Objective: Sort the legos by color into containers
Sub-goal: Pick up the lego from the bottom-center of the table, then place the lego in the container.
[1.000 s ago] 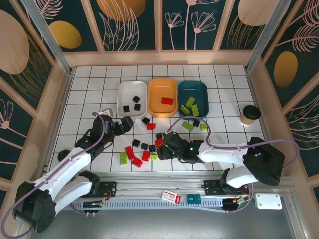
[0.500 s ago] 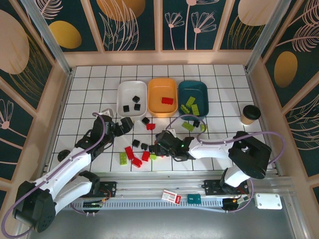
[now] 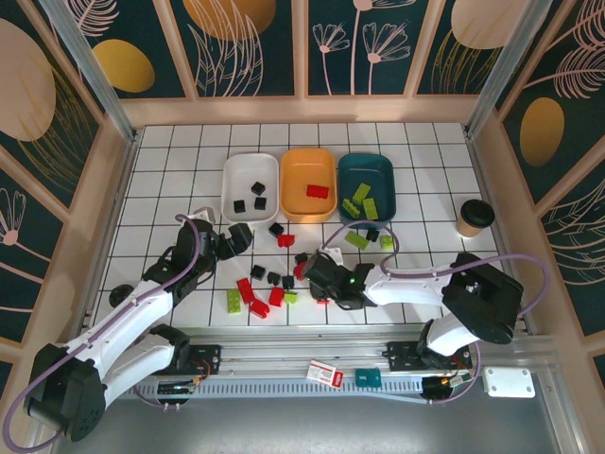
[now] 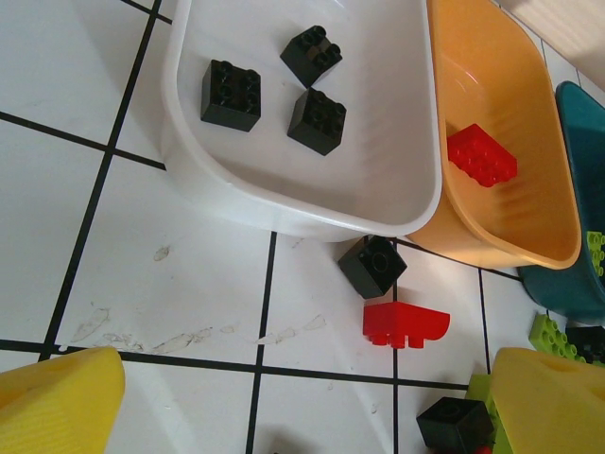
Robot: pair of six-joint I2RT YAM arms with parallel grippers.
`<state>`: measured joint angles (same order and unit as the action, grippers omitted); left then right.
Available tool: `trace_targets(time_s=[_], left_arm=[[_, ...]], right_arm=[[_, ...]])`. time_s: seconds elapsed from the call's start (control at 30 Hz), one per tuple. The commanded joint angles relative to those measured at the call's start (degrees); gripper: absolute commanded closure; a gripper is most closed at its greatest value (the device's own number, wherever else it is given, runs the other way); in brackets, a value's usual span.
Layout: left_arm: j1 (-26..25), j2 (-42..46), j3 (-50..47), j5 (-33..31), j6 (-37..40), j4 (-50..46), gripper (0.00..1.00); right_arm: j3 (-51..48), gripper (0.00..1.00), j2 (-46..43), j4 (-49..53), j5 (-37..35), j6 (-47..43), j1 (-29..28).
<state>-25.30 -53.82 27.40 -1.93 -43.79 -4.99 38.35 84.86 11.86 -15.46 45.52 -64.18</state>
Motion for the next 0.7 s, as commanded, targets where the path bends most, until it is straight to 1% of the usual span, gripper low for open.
trace_targets(time_s=[0.0,0.1,0.23,0.33,0.4,0.47,0.53,0.67], left_arm=[[-0.2,0.0,0.7,0.1,0.4,-0.7,0.01],[-0.1,-0.1,0.7,-0.1,0.4,-0.7,0.01],[-0.2,-0.1,0.8,-0.2,0.6,-1.0,0.01],[-0.2,0.0,0.9,-0.4,0.7,-1.4,0.01],[-0.1,0.1,0.8,-0.6,0.4,-1.7,0.01],[-0.2,0.3,0.8,-0.6,0.0,-2.0,0.01],[-0.2,0.6,0.7,-0.4,-0.5,-2.3,0.01],[-0.2,0.9,0.6,0.0,-0.8,-3.7,0.01]], right_arm=[[-2.0,0.73,-2.5,6.5,-3.7,-0.4,0.4],[-2.3,0.77,-5.9,7.2,-4.6,-1.5,0.5],[-0.4,0.8,-12.0,8.0,-5.7,-4.2,0.6],[2.9,0.81,-15.3,7.5,-5.7,-8.4,3.2],[5.6,0.81,-15.8,5.0,-4.2,-12.4,6.7],[8.1,0.82,-14.2,1.4,-2.0,-16.0,10.6],[10.8,0.82,-11.0,-2.3,-1.6,-19.4,14.0],[17.8,0.81,-0.8,-9.1,2.4,-23.7,20.4]])
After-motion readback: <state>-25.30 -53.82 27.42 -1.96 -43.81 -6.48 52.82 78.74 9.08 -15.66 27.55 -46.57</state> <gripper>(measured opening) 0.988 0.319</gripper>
